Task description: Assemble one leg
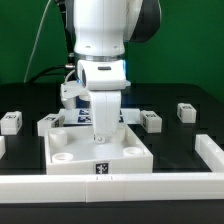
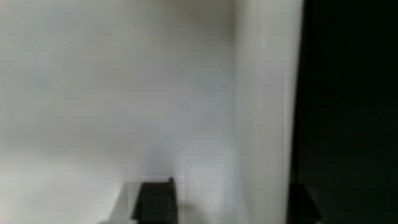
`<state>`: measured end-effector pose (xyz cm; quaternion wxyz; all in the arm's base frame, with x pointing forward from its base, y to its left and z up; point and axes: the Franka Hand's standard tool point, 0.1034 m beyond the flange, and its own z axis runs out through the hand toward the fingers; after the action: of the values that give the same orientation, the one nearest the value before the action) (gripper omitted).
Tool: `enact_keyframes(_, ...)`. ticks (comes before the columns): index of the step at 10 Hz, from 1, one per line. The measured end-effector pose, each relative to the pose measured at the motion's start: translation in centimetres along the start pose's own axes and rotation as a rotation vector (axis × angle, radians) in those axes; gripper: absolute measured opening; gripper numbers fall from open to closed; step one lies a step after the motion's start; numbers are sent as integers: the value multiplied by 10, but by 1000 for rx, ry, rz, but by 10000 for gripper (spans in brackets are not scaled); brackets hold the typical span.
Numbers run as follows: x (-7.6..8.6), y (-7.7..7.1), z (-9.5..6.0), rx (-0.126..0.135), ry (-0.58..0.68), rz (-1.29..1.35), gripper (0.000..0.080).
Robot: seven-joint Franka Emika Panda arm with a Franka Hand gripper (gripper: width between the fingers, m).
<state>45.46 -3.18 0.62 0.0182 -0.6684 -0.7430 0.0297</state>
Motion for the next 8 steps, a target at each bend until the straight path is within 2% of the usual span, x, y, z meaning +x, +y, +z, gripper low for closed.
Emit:
enact_keyframes(1, 0, 0, 0, 0, 0, 0, 101)
enact_keyframes(2, 0, 2, -1, -7, -1, 0, 101)
enact_keyframes(3, 0, 2, -1, -9, -1, 1, 60)
enact_keyframes(8, 3, 3, -2, -11, 1, 18, 60)
